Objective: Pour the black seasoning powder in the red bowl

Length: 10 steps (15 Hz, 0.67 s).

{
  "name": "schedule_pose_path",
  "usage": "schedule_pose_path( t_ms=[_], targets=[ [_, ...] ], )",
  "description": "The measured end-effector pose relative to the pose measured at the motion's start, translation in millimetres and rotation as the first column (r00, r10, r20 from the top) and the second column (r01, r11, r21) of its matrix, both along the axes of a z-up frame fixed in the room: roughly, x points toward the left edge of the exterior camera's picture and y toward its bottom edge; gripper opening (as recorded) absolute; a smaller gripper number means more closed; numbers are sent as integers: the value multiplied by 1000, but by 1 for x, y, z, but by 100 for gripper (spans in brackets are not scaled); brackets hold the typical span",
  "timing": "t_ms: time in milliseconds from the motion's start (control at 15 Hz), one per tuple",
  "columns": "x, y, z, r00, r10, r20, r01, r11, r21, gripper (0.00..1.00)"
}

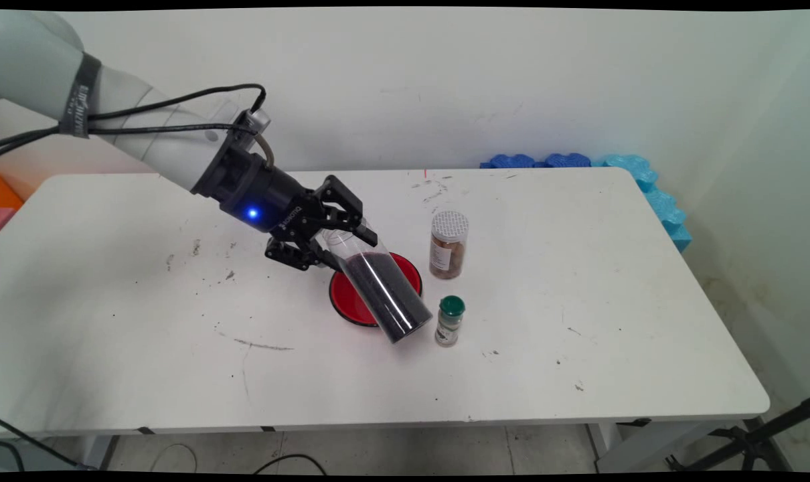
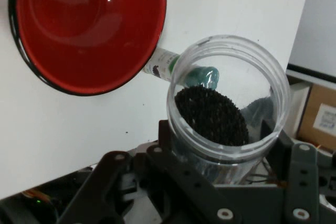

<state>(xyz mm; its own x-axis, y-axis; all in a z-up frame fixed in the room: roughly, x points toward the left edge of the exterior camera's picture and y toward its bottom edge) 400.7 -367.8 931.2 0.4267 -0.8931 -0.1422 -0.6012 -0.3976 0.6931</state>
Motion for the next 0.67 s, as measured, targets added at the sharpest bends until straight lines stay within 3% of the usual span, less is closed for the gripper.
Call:
schedule_pose_path(
  t_ms=[333,667],
  targets=[
    [1,-6,-9,997,74,-35,-71,995,75,0],
    [1,-12,-19,987,140,-74,-127,979,160,0]
  ],
)
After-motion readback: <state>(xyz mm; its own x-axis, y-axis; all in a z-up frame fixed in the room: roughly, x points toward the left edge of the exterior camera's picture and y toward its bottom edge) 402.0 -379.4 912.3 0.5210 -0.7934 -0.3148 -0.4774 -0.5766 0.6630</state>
